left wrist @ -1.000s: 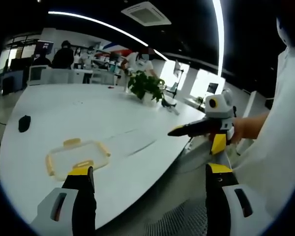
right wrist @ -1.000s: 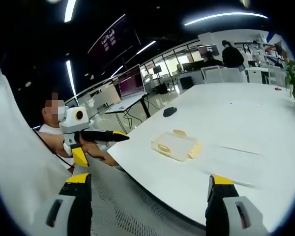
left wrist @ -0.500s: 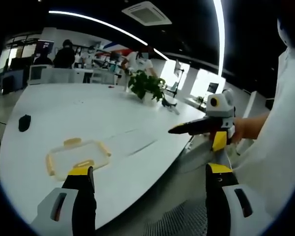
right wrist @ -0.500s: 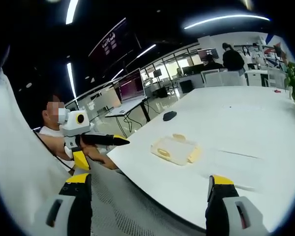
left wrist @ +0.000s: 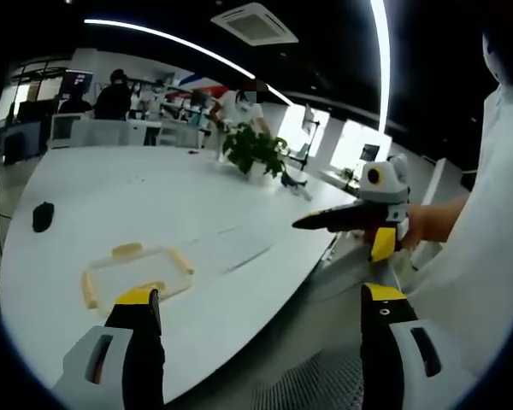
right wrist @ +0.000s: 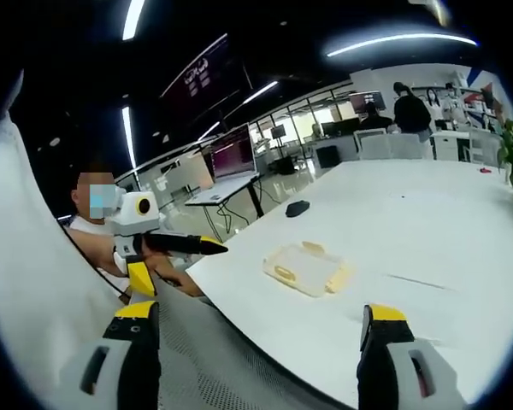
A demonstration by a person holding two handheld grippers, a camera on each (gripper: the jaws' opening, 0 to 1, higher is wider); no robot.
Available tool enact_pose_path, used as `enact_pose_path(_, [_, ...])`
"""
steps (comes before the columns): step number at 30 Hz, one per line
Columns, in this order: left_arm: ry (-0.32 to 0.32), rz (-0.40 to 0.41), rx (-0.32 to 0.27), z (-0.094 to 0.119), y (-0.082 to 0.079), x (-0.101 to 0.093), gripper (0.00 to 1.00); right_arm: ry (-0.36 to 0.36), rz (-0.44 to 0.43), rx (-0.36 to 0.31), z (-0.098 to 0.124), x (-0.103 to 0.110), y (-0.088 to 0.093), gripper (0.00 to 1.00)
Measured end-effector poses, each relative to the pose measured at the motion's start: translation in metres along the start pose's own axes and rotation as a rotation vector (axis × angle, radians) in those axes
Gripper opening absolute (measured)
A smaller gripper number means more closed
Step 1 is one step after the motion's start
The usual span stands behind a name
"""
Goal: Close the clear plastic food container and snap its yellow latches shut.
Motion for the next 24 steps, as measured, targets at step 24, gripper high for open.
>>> enact_pose_path(24, [-0.016,-0.061,0.016,0.001,-0.022,0.029,0.96,-0.024,0.093,-0.009,-0.022,-0.015,-0.03,0.98])
Point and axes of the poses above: the point that each gripper's makers call its tool centre point, and the gripper's own axes: z roughly backward along the fingers, x roughly to its left, y roughly out of its underside, the point moved 9 cm from there along z, roughly backward along the fingers, and after that the axes turned 2 degrees about -x, right-handed, at the moved point
